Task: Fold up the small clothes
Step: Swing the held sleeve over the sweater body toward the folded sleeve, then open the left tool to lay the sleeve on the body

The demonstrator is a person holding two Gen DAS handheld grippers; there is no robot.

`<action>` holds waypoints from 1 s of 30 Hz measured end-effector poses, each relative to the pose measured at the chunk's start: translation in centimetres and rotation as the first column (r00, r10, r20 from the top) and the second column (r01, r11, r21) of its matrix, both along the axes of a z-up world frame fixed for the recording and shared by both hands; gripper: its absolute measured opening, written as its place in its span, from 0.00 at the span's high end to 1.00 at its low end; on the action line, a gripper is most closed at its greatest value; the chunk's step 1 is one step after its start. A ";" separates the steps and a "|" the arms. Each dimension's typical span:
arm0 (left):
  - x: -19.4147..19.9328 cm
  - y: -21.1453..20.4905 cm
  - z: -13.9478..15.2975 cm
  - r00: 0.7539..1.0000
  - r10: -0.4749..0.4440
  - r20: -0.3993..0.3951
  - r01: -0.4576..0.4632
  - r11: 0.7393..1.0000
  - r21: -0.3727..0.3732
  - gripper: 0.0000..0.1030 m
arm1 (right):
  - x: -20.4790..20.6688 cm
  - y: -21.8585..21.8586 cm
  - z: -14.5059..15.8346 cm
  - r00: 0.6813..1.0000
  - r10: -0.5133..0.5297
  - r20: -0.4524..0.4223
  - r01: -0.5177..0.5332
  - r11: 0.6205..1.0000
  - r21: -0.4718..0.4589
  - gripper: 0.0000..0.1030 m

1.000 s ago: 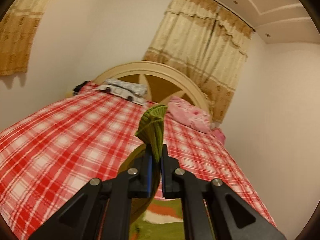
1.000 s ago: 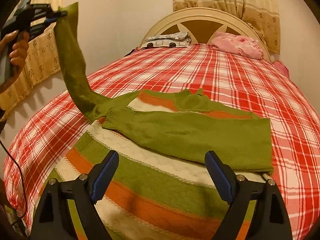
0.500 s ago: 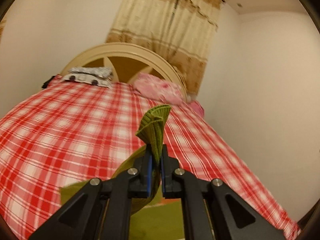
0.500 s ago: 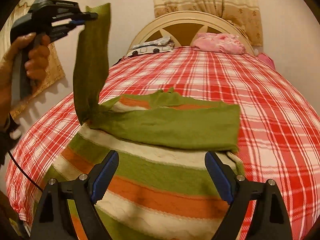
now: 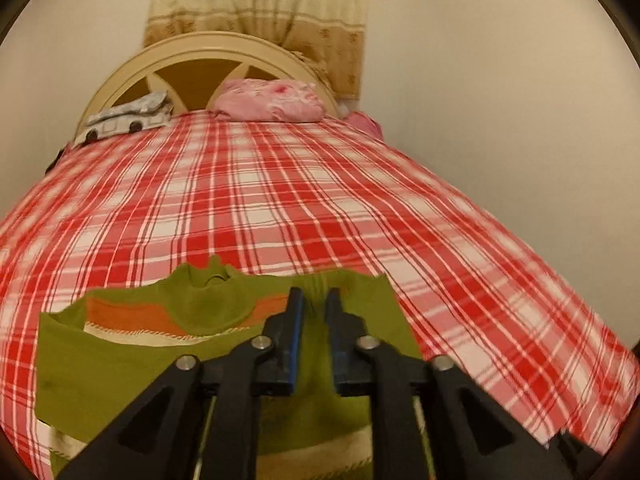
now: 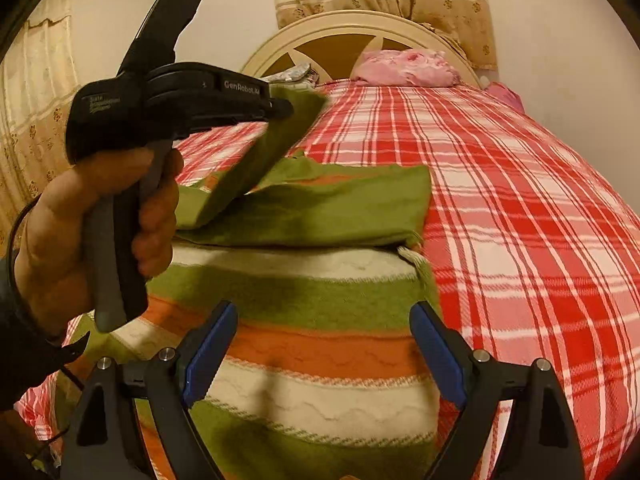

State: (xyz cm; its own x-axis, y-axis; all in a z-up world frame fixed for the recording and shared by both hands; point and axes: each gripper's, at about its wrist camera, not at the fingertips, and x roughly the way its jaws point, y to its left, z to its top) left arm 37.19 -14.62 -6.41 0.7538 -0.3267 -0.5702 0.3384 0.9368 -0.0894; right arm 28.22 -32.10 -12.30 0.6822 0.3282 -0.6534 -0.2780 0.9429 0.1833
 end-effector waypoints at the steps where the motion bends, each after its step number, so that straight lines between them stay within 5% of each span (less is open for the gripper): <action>1: -0.6 0.0 0.2 1.000 -0.012 0.019 0.012 1.000 0.011 0.67 | 0.0 -0.2 -0.2 1.000 -0.004 -0.005 0.004 1.000 -0.002 0.14; 2: -1.4 0.1 0.7 0.999 -0.024 0.045 0.023 0.999 0.024 0.60 | 0.0 -0.3 -0.4 1.000 -0.007 -0.011 0.007 1.000 -0.003 0.14; 4: -3.3 1.4 1.6 0.994 -0.039 0.106 0.034 0.998 0.047 0.28 | 0.1 -0.4 -0.7 1.000 -0.012 -0.021 0.012 1.000 -0.010 0.14; 5: -4.3 2.3 1.8 0.989 -0.038 0.140 0.029 0.998 0.059 0.25 | 0.2 -0.5 -0.7 1.000 -0.013 -0.025 0.013 1.000 -0.014 0.14; 12: -4.1 12.1 -1.6 0.976 0.168 0.140 -0.202 0.935 0.290 0.24 | 2.1 -1.1 1.5 1.000 0.010 -0.029 -0.008 0.999 0.051 0.14; 17: -4.4 21.4 -4.6 0.932 0.362 -0.009 -0.352 0.911 0.214 0.24 | 6.8 -0.2 3.1 0.999 0.022 -0.048 -0.017 0.994 0.106 0.14; 20: -5.1 22.8 -6.1 0.921 0.387 -0.048 -0.372 0.907 0.196 0.24 | 10.2 1.2 2.6 0.996 0.023 -0.085 -0.016 0.996 0.086 0.16; 25: -5.8 23.3 -7.2 0.915 0.395 -0.084 -0.379 0.912 0.154 0.24 | 14.5 2.4 -1.1 0.973 -0.018 -0.231 0.028 0.999 0.042 0.34; 27: -5.7 23.5 -7.7 0.916 0.390 -0.096 -0.375 0.915 0.149 0.24 | 15.2 2.7 -2.1 0.967 -0.011 -0.254 0.027 0.998 0.060 0.76; 30: -5.3 23.9 -7.7 0.916 0.389 -0.099 -0.374 0.917 0.140 0.24 | 14.9 3.6 -2.3 0.970 0.026 -0.240 -0.013 0.998 0.056 0.92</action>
